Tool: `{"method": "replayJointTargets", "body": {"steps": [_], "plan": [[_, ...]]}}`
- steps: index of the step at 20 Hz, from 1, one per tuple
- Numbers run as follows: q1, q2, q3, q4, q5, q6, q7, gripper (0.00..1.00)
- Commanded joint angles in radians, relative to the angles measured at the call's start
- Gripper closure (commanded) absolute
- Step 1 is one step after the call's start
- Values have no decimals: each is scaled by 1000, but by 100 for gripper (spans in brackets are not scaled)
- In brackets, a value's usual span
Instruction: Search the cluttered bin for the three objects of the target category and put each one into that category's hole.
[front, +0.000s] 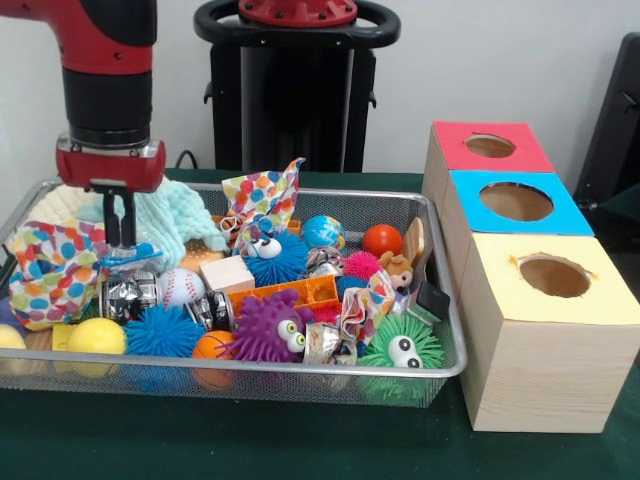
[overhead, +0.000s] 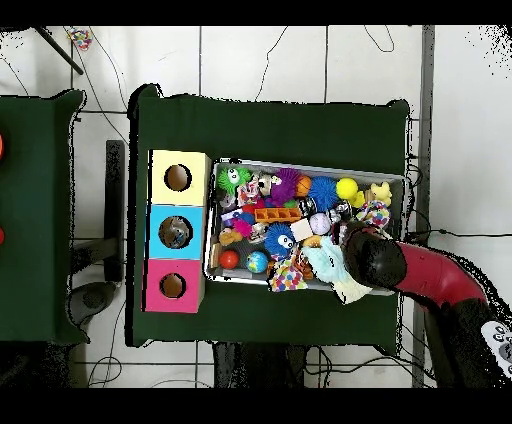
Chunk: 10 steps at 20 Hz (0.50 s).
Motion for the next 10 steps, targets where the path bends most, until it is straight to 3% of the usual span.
{"method": "replayJointTargets", "body": {"steps": [1,6,10], "plan": [[32,-65,22,74,73,125,120,100],[48,-47,22,61,91,108,121,100],[79,40,25,-20,96,53,133,100]]}}
